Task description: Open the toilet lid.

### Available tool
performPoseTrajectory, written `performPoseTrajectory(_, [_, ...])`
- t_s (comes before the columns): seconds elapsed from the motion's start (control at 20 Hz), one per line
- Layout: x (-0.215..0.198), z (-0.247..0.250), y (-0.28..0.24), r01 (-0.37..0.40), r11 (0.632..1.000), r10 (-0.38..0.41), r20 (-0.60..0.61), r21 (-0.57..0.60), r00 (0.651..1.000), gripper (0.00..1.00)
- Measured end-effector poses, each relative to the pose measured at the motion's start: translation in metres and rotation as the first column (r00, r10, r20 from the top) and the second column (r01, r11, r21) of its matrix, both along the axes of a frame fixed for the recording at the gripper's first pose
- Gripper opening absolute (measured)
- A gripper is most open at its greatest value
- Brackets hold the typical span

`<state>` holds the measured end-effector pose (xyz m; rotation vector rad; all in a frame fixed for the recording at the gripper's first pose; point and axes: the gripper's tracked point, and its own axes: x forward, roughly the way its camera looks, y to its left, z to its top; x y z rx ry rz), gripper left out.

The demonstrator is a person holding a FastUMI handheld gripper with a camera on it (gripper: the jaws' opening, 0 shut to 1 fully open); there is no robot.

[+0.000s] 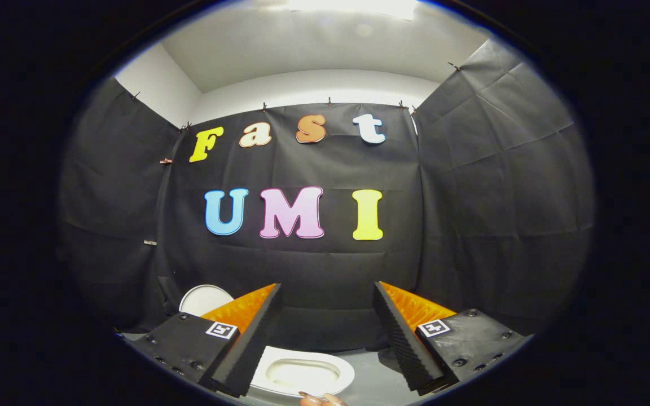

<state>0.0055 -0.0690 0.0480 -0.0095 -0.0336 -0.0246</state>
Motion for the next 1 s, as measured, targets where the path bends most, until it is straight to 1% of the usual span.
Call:
performPoseTrajectory(0.15, [0.000,-0.007,-0.004,-0.019,1.000,0.019,-0.014,0.016,1.000,1.00])
performPoseTrajectory(0.25, [-0.004,-0.007,-0.004,-0.046,0.998,0.047,-0.015,0.031,0.999,1.00])
performPoseTrajectory(0.4, [-0.004,-0.004,-0.016,-0.033,0.998,0.033,-0.004,0.050,0.999,1.00])
performPoseTrajectory(0.5, [-0.007,0.003,-0.013,-0.046,0.997,0.045,0.018,0.063,0.999,1.00])
performPoseTrajectory(0.85, [-0.008,0.006,-0.011,-0.052,0.999,0.052,0.039,0.005,0.998,0.99])
performPoseTrajectory(1.0, [-0.009,0.006,-0.011,-0.054,0.999,0.053,0.040,0.004,0.998,0.98])
